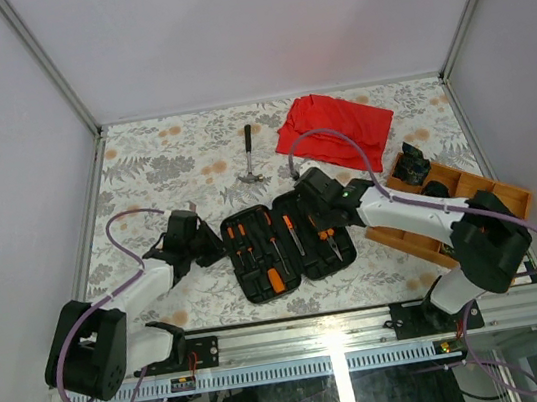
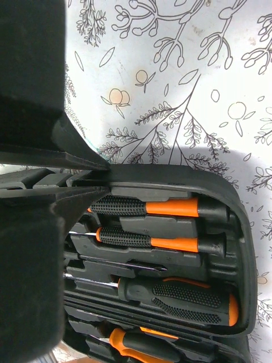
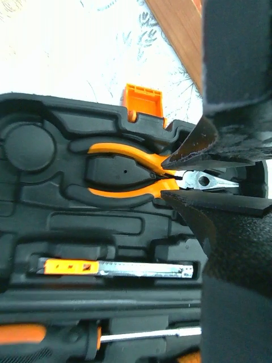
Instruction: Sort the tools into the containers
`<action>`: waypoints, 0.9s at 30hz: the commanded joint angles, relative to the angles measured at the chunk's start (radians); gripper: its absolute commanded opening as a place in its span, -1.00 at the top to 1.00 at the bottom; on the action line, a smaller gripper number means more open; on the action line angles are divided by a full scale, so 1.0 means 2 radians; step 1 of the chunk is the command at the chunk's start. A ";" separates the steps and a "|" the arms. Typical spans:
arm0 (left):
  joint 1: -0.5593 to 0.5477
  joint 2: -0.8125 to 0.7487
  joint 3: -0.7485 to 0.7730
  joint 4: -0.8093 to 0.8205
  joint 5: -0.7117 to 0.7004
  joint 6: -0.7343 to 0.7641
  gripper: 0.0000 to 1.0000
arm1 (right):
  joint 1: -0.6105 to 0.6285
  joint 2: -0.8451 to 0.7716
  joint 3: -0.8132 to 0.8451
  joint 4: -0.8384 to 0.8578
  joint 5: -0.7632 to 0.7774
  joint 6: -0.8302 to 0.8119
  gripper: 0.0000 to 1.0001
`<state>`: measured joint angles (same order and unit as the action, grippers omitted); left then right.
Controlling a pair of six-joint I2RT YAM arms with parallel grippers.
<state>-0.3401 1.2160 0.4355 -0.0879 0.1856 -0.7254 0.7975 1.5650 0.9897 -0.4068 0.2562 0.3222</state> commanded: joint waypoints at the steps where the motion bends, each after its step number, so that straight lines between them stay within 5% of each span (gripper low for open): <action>1: -0.004 0.000 0.022 -0.033 -0.016 0.018 0.86 | -0.023 -0.033 0.015 0.022 -0.024 -0.004 0.48; 5: 0.002 0.002 0.048 -0.061 -0.041 0.025 0.76 | -0.043 -0.022 0.020 0.015 -0.040 -0.012 0.53; 14: 0.009 -0.026 0.104 -0.133 -0.096 0.017 -0.05 | -0.066 -0.002 0.012 0.033 -0.106 -0.014 0.57; 20: -0.041 -0.035 0.141 -0.123 -0.103 -0.007 -0.02 | -0.086 0.014 0.011 0.048 -0.137 -0.015 0.67; 27: -0.146 0.069 0.214 -0.052 -0.089 -0.040 0.16 | -0.109 0.046 0.022 0.059 -0.160 -0.022 0.72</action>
<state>-0.5560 1.2442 0.7826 -0.3046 0.0010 -0.7574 0.5964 1.6352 0.9977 -0.3202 -0.0254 0.2981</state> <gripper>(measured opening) 0.443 0.146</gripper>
